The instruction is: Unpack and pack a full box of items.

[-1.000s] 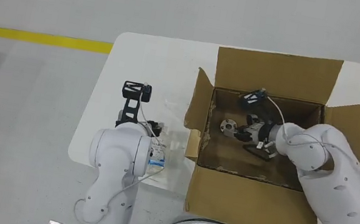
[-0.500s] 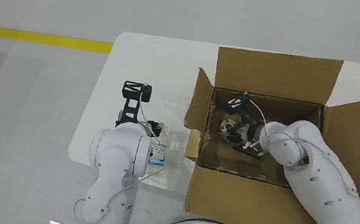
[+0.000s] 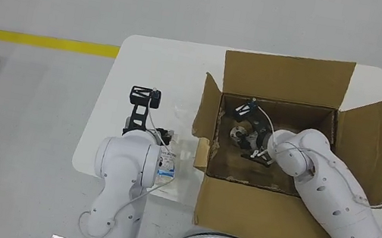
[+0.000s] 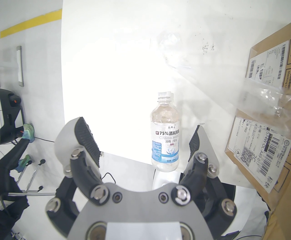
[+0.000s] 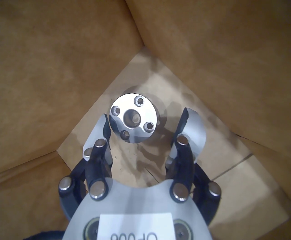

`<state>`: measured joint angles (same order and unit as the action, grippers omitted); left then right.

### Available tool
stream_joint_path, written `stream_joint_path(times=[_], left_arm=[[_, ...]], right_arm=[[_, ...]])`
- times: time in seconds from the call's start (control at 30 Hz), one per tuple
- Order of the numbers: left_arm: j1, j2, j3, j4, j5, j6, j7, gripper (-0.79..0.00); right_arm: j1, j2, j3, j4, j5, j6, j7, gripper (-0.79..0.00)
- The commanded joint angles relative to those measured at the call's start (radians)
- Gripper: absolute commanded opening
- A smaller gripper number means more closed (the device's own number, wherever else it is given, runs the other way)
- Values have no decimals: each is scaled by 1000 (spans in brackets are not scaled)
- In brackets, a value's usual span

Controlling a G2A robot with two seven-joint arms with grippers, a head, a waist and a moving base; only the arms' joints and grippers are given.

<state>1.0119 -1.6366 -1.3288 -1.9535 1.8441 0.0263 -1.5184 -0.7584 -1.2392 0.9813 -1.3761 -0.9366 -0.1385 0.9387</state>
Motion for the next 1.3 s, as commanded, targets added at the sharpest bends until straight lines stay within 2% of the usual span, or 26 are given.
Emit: stream_joint_path(times=[0.0,0.1,0.33,0.47,0.8,1.03,1.1,1.17,1.27], left_arm=[[0,0,0,0,0,0,0,0],[0,0,0,0,0,0,0,0],[0,0,0,0,0,0,0,0],[0,0,0,0,0,0,0,0],[0,0,0,0,0,0,0,0],[0,0,0,0,0,0,0,0],[0,0,0,0,0,0,0,0],[0,0,0,0,0,0,0,0],[0,0,0,0,0,0,0,0]], right_arm=[[-3,-1,-1,-2,-2,5,-1,-388],[-10,-1,0,-6,-5,10,-4,-422],[-29,1,16,-34,-6,17,-6,-588],[-46,7,42,-66,-2,19,-5,-640],[-104,24,114,-169,19,8,11,-650],[-126,32,160,-205,77,-12,21,-711],[-131,33,175,-209,113,-20,18,-677],[-134,35,189,-208,141,-31,10,-610],[-135,36,194,-196,160,-46,5,-588]])
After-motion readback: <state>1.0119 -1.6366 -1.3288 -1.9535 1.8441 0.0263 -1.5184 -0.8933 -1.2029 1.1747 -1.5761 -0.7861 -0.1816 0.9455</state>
